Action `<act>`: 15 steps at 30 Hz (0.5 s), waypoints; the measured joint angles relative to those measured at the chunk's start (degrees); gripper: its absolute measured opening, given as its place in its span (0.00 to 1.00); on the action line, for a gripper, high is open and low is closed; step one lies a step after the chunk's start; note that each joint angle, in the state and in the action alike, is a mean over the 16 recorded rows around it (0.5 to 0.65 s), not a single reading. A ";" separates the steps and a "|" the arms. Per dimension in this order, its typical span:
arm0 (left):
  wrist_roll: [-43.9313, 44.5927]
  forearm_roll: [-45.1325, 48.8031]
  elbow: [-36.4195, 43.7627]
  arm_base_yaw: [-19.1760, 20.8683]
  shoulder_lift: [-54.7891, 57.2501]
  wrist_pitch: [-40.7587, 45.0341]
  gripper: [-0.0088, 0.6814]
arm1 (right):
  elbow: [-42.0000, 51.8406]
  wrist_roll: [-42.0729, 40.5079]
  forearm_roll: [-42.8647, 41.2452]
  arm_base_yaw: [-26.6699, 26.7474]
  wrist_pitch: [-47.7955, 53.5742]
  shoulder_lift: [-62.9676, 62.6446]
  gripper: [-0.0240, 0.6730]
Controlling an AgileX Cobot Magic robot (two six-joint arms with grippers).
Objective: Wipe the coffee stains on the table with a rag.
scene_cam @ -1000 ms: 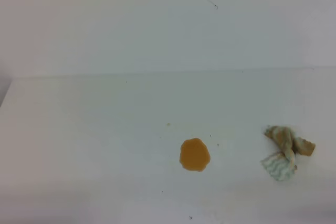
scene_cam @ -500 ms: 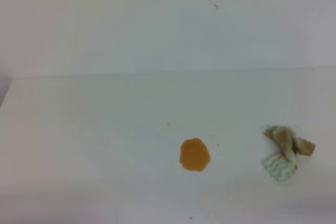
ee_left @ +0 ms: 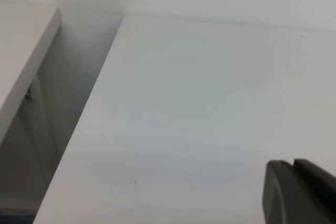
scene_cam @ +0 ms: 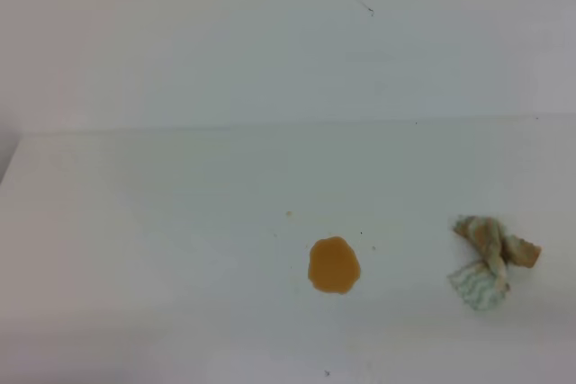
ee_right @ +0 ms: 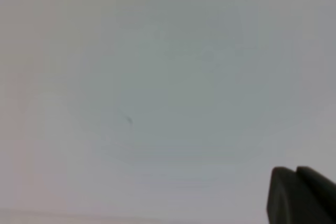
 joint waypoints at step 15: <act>0.00 0.00 0.00 0.00 0.00 0.00 0.01 | -17.07 -2.66 10.41 0.00 1.64 7.84 0.03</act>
